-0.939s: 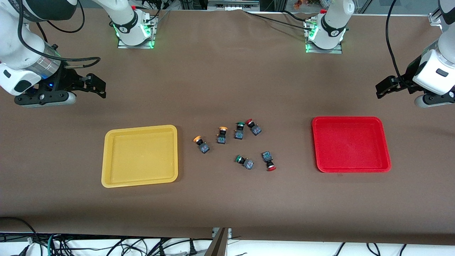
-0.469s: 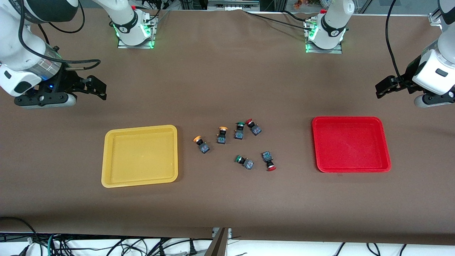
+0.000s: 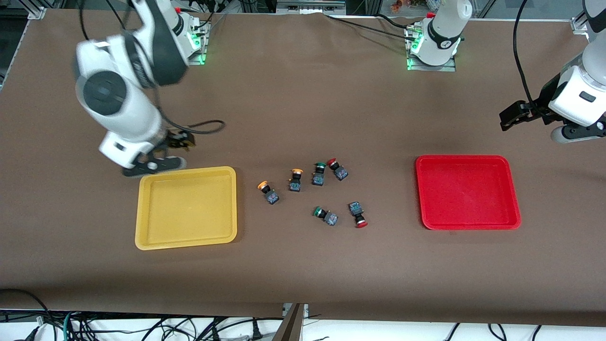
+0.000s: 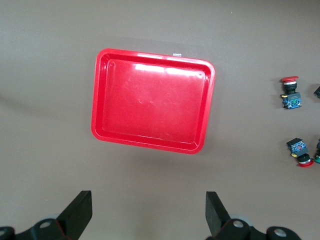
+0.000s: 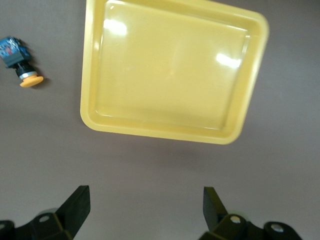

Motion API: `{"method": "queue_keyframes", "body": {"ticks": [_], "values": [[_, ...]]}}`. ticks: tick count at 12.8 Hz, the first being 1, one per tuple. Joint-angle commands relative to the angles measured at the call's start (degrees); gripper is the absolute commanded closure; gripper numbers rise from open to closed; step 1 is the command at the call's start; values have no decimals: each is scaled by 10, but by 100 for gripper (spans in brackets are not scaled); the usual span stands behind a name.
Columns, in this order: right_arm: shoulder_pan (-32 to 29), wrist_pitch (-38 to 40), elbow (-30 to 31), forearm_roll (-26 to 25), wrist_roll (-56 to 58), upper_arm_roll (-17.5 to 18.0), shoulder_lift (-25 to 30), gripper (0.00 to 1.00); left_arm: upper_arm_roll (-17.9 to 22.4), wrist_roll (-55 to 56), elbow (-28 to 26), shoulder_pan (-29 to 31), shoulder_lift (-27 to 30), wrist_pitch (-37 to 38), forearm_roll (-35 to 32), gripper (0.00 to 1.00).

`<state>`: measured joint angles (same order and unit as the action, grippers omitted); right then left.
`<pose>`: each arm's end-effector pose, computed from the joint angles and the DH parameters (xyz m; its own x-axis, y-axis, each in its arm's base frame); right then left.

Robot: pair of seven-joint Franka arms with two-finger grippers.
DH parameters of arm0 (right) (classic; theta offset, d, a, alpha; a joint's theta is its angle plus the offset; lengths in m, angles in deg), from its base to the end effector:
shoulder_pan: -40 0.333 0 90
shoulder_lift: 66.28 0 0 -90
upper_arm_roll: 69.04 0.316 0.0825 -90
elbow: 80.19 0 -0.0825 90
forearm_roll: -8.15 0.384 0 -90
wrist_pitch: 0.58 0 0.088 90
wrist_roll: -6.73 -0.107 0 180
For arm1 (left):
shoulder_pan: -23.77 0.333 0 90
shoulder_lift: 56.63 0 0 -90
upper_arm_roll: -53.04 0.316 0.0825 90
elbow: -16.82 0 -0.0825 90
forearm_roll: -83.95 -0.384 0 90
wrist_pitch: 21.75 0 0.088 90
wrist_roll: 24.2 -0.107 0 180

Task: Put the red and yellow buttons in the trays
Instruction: 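Reach the right gripper down to an orange-capped button beside the yellow tray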

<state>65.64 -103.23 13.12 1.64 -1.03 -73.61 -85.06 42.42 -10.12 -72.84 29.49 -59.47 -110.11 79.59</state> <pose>0.5953 0.2242 0.4190 0.9568 0.2516 -0.1458 0.2729 -0.9500 0.1516 0.5640 -0.0374 0.5978 0.9856 0.1608 -0.0529 0.1562 -0.9843 -0.0822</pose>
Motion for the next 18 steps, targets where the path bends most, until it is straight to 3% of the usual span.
{"method": "queue_keyframes", "body": {"ticks": [1, 3, 8, 12, 17, 18], "values": [[4, -40, -21, 38, 19, 6, -45, 0, -1, -13, 12, 0, -5, 12, 1, 0], [10, -122, -26, 100, 17, 23, -97, 0, -1, -13, 12, 0, -5, 13, 1, 0], [23, -210, -138, 105, -15, 76, -251, 0, -1, -26, 12, 4, -5, 13, 1, 0], [35, -299, -140, 101, -1, 80, -292, 0, -1, -29, 14, 3, -5, 12, 1, 0], [41, -354, -140, 92, 19, 79, -330, 0, -1, -30, 13, 3, -5, 12, 1, 0], [46, -356, -140, 91, 17, 79, -331, 10, -1, -30, 13, 3, -5, 12, 1, 0]]}}
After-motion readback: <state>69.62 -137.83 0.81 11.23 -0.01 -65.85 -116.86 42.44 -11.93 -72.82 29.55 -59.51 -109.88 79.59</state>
